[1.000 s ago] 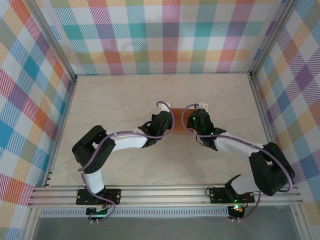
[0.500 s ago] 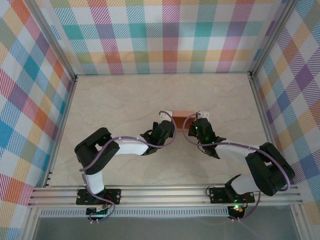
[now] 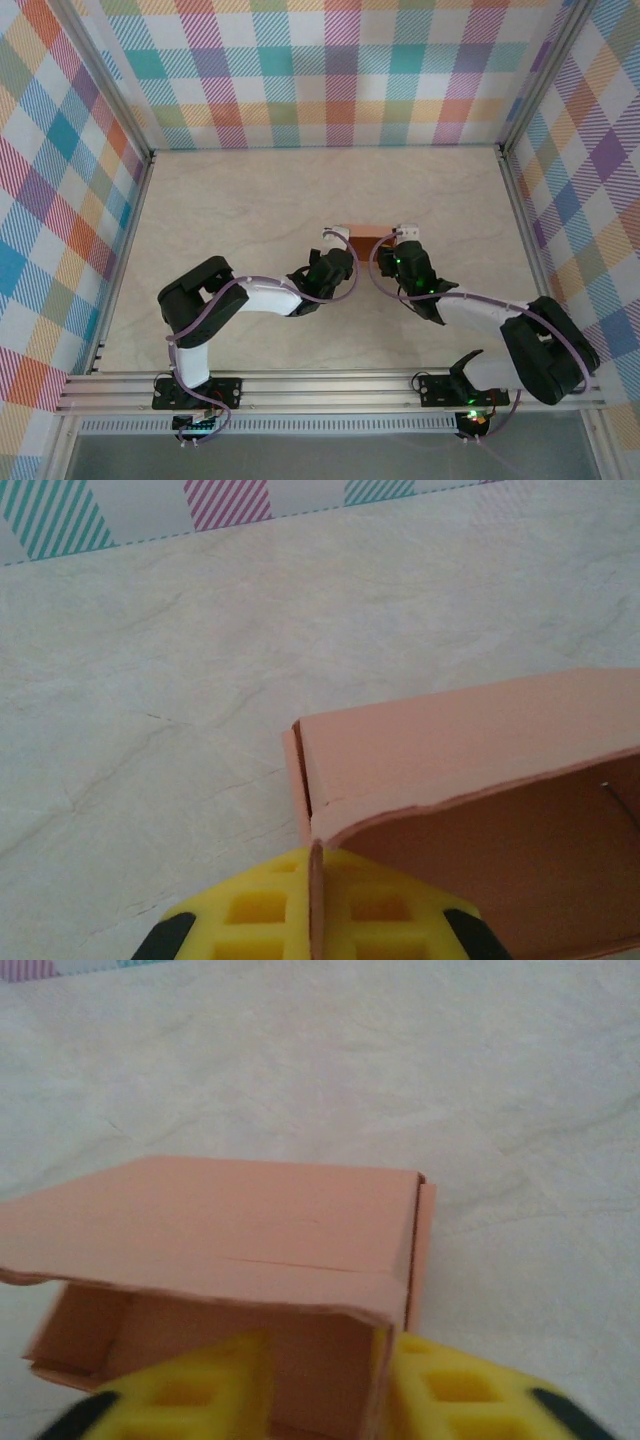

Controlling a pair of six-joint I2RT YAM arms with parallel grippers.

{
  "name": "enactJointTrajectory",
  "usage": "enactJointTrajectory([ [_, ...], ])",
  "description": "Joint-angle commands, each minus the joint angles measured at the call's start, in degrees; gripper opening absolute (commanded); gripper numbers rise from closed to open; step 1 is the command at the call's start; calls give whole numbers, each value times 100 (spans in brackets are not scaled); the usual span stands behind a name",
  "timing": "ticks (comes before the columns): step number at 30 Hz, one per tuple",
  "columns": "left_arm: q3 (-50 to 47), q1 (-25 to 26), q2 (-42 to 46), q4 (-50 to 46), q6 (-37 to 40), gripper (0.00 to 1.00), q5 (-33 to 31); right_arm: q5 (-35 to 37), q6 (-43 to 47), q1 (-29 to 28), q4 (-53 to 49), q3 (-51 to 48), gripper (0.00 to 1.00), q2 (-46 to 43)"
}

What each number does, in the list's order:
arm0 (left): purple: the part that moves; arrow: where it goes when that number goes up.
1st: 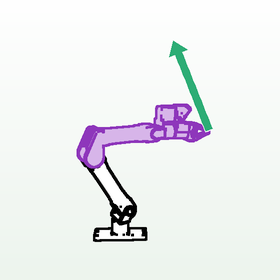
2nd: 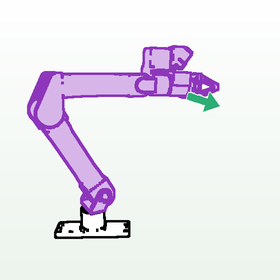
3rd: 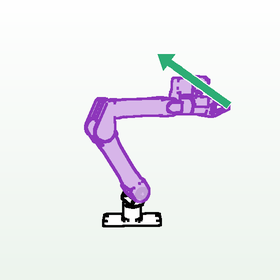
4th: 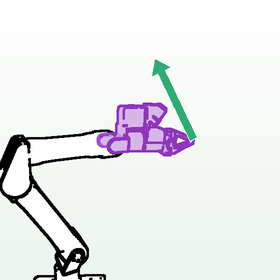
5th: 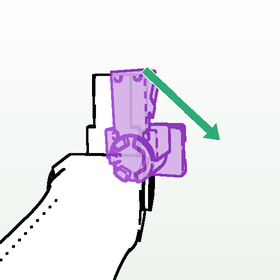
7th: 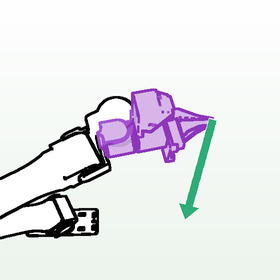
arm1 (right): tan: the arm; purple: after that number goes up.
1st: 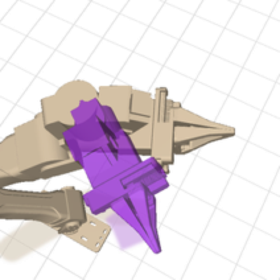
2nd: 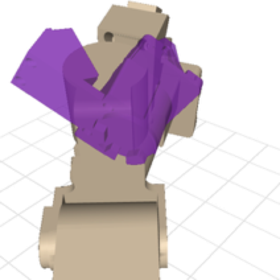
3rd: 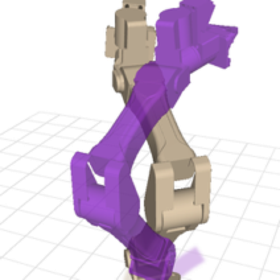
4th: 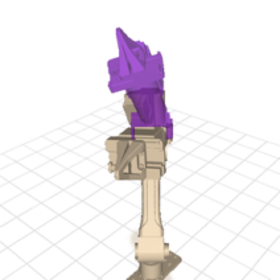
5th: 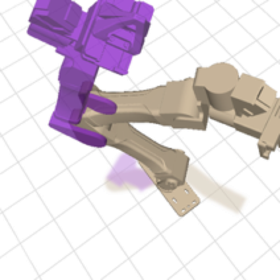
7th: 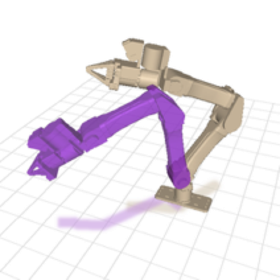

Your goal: Fold the paper box

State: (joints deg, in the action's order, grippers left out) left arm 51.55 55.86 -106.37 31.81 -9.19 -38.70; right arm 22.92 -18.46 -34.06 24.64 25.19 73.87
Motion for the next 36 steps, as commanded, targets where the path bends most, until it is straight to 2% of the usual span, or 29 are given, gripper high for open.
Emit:
enactJointTrajectory([
  [1,64,92,-92,41,72,0,-129,-150,222,-39,-128,-105,45,-423],
  [5,190,97,-134,-143,40,0,-146,-78,557,-42,-561,-257,70,-1127],
  [8,235,93,-173,-153,74,0,-148,-87,845,-39,-1062,-270,80,-1808],
  [12,278,92,-224,-143,128,0,-142,-197,1142,-27,-1632,-110,84,-2623],
  [16,250,92,-260,-126,125,0,-90,-262,1221,101,-2116,408,84,-2823],
  [20,199,92,-279,-95,139,0,-16,-797,860,716,-2795,1229,84,-2312],
  [23,149,92,-262,-75,112,0,20,-1337,385,1294,-3707,2178,85,-1325],
  [27,110,93,-236,-76,102,3,66,-1502,146,1541,-4205,2998,85,-1],
  [29,103,92,-215,-70,143,8,146,-1702,26,1600,-4218,3205,84,469],
  [36,79,92,-147,-45,224,16,418,-1792,-190,1719,-3713,3258,83,1463],
])
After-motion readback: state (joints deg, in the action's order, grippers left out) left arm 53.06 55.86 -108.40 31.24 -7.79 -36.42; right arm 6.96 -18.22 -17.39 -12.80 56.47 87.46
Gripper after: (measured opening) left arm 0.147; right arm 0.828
